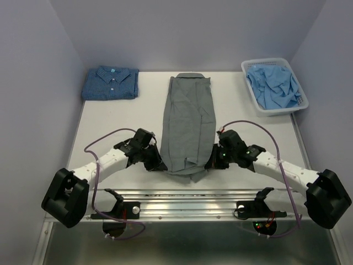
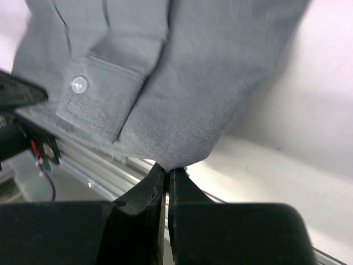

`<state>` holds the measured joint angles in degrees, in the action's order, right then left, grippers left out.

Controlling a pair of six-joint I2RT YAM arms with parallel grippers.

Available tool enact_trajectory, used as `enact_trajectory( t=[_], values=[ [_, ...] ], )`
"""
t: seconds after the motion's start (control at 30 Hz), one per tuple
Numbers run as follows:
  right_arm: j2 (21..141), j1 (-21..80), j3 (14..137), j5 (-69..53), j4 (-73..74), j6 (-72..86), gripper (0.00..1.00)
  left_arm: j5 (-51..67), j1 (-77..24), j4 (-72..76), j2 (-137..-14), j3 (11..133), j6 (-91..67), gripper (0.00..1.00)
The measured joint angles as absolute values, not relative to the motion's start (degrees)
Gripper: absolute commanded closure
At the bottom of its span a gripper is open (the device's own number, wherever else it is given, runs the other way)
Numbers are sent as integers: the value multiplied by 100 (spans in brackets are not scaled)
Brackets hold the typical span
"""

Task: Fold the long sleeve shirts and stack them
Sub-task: Fold the shirt

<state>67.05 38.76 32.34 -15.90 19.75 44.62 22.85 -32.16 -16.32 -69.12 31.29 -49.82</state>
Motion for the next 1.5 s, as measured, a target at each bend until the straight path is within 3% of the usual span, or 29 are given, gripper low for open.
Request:
enact_trajectory(
  t=[0.3,0.57,1.13,1.5],
  values=[
    [6967,3876,4689,-397,2447,4056,99,1953,-3162,-2329,-7397,5424,-4519,100],
    [7760,3474,5791,416,2458,3675,99,1750,-2648,-2512,-8862,7207,-3959,100],
    [9992,2353,7559,169,1708,3059,99,1772,-2285,-2794,-11476,10276,-3492,100],
    [11371,2093,8392,-132,1579,2991,97,1586,-2075,-3024,-12554,10787,-3485,100]
  ],
)
